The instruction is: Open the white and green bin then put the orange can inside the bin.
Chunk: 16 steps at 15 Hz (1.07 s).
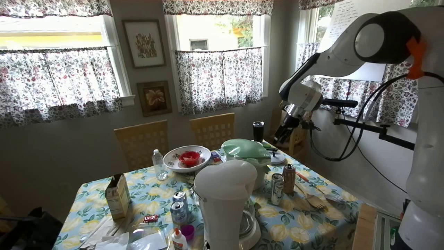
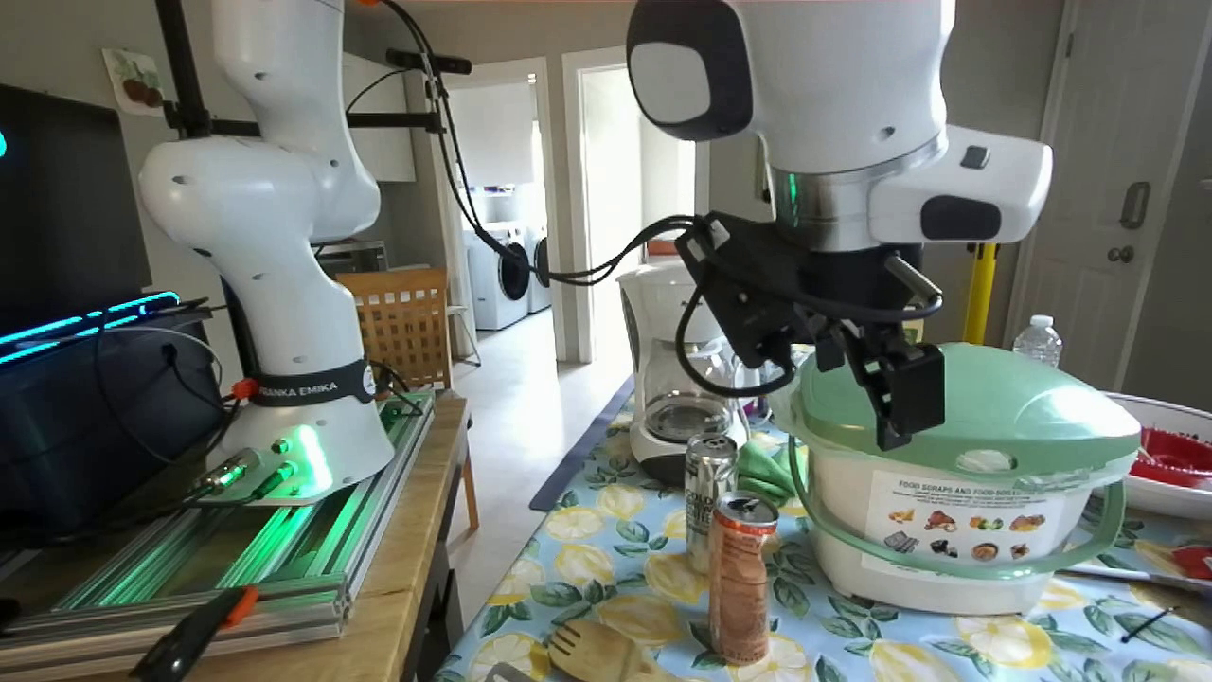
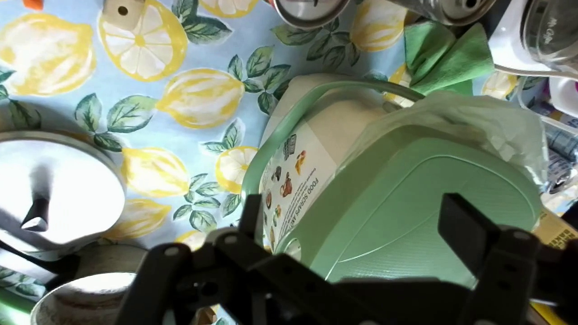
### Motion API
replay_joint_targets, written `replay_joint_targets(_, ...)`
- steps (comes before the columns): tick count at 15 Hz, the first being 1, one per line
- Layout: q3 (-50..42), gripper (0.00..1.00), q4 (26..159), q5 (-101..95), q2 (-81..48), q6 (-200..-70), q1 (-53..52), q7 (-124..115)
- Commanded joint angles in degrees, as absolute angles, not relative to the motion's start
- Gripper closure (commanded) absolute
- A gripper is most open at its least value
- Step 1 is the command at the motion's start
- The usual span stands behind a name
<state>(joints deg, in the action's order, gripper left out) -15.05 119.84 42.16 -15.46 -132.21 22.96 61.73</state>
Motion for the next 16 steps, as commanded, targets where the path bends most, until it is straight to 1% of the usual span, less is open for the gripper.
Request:
replay_joint_targets(1,-13.0,0.00,115.6,44.0,-20.0,-130.4,24.4,63.0)
replay_joint_targets(16,-7.5,0.00,106.0,53.0,-30.2,-124.9,28.6,63.7)
